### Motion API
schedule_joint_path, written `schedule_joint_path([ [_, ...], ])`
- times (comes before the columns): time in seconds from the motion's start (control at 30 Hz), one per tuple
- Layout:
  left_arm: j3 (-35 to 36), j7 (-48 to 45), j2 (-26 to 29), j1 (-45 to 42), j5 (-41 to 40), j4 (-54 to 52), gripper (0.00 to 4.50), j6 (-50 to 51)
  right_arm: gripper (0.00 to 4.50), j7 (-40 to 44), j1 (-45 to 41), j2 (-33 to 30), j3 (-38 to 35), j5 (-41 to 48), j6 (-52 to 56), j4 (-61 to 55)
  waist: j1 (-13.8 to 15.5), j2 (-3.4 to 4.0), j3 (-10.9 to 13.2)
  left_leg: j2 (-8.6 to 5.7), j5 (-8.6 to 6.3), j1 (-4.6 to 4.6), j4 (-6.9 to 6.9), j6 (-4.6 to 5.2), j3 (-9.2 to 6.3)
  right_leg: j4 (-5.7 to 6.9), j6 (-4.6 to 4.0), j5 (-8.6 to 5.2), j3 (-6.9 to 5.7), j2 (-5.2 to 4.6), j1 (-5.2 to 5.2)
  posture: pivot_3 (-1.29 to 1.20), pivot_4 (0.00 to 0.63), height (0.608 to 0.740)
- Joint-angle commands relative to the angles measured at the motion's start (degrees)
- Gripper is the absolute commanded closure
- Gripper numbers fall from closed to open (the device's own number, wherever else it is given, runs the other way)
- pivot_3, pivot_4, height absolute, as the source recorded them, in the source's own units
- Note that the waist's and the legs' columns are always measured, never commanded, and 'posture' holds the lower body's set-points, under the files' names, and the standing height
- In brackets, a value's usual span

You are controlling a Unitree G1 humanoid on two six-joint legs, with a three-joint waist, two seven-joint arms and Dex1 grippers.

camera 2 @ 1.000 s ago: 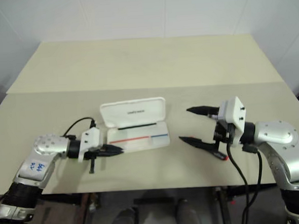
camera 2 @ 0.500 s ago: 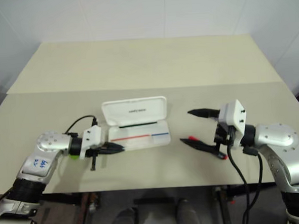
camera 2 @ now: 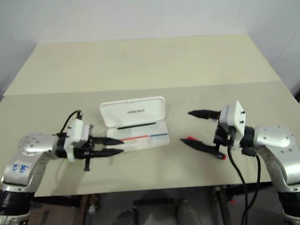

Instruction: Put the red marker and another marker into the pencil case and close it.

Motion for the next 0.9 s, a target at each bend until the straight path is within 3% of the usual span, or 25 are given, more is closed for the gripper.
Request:
schedule_joint_path([
  [0.03,4.66,2.39,1.48,2.8,-3.38,-6.71,2.3,1.82,0.0,1.33,-0.78,-0.35,-0.73,-0.2,-1.24,1.8,0.06,0.0,0.0,0.0,0.0,0.0,0.0,0.0,0.0,0.0,0.0,0.0,0.0,0.0,0.0,0.0,0.15,0.74],
  [0.27,10.5,3.79,4.84,6.09,-6.46,-10.89,0.06,4.58,0.0,2.48,4.89,-4.42,-5.09,-0.3,0.14,3.84,0.51,-0.02,0.01,-0.01,0.0,-0.02,0.01,0.0,0.0,-0.05,-0.07,-0.04,0.0,-0.01,0.0,0.0,0.15,0.74],
  [0.57,16.28,2.66,6.22,10.56,-6.94,-8.1,0.06,0.28,0.0,2.29,12.54,-6.91,-10.84,-2.36,-0.69,10.7,0.02,-0.02,0.01,0.0,-0.02,0.0,-0.02,0.0,0.07,-0.17,-0.11,-0.06,0.03,0.0,0.0,0.0,0.15,0.74],
  [0.9,16.06,2.18,6.65,9.5,-6.13,-4.26,0.06,-2.76,0.0,1.88,13.76,-3.53,-7.22,-5.48,-2.51,15.42,-0.34,-0.02,0.01,0.0,-0.02,0.0,0.05,-0.01,0.1,-0.2,-0.12,-0.04,0.06,0.0,0.02,0.0,0.15,0.74],
])
